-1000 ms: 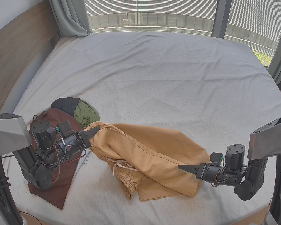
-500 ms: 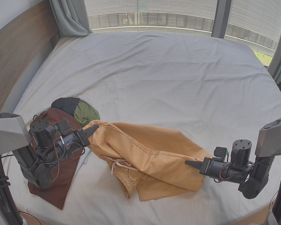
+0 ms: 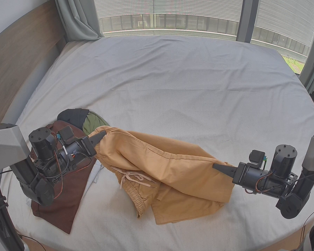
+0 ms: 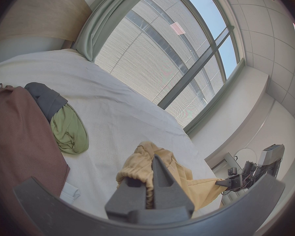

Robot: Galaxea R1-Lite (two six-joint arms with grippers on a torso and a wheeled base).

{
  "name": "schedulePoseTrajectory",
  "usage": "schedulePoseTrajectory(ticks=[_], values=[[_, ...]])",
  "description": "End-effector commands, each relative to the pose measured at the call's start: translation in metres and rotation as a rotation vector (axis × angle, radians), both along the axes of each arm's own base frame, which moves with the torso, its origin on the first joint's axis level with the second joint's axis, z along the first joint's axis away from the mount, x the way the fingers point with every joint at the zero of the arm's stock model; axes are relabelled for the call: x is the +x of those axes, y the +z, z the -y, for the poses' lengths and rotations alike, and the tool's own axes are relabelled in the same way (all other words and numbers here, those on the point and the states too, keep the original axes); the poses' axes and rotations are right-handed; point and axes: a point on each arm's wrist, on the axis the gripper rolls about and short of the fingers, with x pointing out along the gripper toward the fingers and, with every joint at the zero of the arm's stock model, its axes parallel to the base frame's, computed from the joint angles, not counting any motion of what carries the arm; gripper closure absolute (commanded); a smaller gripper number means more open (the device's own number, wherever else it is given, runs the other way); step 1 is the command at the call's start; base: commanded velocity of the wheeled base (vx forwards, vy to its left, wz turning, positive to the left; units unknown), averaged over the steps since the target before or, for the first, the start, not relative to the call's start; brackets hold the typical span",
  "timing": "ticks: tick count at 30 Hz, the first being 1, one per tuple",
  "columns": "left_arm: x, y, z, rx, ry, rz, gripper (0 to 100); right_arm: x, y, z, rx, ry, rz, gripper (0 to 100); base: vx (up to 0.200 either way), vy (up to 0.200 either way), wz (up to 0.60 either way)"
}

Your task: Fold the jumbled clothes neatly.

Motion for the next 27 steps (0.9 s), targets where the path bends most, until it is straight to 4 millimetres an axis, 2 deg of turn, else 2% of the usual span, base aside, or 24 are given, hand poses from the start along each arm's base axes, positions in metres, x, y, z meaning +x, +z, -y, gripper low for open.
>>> schedulePoseTrajectory(ticks=[1, 4, 7, 15, 27], values=[[-0.003, 0.008, 0.0, -0.006, -0.004, 0.023, 100, -0.002, 0.011, 0.001, 0.016, 0.0, 0.04, 100, 0.0, 0.0, 0.0], [-0.004, 0.01, 0.0, -0.006, -0.007, 0.031, 100, -0.001, 0.015, 0.001, 0.022, 0.0, 0.055, 100, 0.0, 0.0, 0.0], [-0.011, 0.024, 0.0, -0.013, -0.039, 0.068, 100, -0.005, 0.025, 0.001, 0.037, 0.005, 0.091, 100, 0.0, 0.0, 0.0], [-0.019, 0.04, -0.002, -0.02, -0.068, 0.115, 100, -0.011, 0.048, 0.003, 0.07, 0.007, 0.174, 100, 0.0, 0.0, 0.0], [-0.024, 0.053, -0.008, -0.022, -0.056, 0.16, 100, -0.014, 0.059, 0.004, 0.086, 0.01, 0.218, 100, 0.0, 0.0, 0.0]])
